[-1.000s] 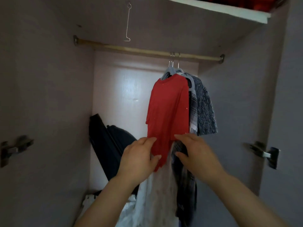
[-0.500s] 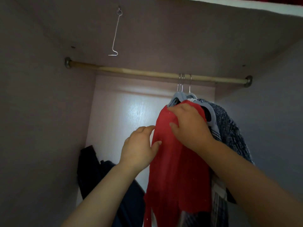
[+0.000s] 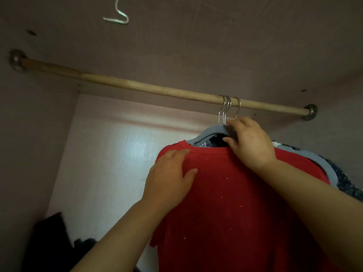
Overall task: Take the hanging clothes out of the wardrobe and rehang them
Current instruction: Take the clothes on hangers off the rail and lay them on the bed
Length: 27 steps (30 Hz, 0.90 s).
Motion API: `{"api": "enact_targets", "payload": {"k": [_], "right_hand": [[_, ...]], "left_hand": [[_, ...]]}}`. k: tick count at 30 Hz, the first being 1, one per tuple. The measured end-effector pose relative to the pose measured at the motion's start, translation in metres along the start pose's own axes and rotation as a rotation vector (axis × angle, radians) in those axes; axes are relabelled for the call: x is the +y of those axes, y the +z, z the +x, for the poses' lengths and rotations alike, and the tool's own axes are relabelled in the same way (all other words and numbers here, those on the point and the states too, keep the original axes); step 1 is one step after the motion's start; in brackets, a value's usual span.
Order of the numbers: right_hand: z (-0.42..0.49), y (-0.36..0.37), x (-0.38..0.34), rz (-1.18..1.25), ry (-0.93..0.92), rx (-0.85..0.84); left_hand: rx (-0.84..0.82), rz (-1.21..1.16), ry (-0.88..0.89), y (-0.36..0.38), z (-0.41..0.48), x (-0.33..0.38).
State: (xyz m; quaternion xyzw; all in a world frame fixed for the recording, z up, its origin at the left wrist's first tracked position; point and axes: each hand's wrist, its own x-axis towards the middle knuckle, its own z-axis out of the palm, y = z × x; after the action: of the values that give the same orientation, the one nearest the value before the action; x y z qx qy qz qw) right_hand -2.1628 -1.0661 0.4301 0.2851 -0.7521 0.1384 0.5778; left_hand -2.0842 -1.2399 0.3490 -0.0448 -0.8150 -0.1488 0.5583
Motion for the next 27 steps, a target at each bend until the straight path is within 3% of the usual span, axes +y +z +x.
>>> {"api": "enact_targets", "payload": {"k": [11,18,27], "right_hand": [[0.019,0.02,0.018,-0.089,-0.067,0.151],[0.004,-0.006,-0.005,-0.105,-0.128,0.287],[-0.153,-0.021,-0.014,-0.057,-0.098,0.159]], "left_hand": [[0.109,-0.074,0.131,0.022,0.053,-0.013],[0.341,0.018,0.208,0.014,0.056,0.0],[0.109,-0.312,0.203,0.03,-0.061,0.007]]}}
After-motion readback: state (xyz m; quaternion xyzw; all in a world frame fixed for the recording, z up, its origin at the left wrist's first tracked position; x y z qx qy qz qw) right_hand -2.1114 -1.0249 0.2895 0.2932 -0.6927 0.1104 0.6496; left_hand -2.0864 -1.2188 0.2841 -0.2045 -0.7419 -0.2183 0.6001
